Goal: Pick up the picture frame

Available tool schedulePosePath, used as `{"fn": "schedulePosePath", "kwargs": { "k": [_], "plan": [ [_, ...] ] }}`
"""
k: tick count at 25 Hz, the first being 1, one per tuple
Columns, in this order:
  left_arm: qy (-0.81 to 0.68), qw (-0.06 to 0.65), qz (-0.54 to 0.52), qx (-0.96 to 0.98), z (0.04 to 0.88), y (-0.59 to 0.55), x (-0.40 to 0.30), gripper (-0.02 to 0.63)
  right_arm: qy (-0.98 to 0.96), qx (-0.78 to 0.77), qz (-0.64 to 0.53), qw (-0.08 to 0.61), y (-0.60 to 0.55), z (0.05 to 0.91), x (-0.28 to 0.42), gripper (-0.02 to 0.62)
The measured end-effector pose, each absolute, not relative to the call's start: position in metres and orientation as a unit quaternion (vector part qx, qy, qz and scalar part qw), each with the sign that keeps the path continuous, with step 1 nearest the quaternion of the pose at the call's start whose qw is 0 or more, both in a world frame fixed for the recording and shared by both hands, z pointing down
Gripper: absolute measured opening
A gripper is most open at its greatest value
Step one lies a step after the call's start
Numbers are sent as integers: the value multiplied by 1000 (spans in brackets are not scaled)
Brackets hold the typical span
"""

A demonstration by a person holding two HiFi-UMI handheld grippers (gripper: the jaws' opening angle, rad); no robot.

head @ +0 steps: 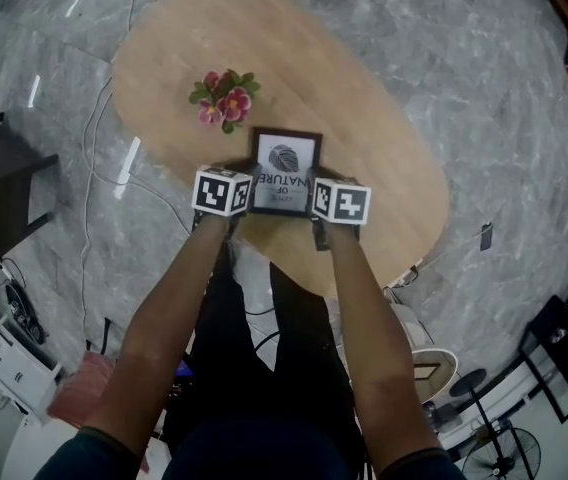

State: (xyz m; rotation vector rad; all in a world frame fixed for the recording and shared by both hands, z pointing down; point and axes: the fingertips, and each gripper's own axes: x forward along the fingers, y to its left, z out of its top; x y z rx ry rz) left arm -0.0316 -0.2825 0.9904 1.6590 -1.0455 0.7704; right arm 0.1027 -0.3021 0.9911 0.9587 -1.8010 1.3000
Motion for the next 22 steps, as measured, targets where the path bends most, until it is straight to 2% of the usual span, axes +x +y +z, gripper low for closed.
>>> {"fn": "schedulePosePath", "kwargs": {
  "k": [11,22],
  "plan": [
    [-423,448,305,726,912,-306,-27,75,-713,419,464,316,-319,923,109,78],
    [-449,373,253,771,768,-331,-45,74,-759,452,397,247,-343,778,90,78]
  ]
}}
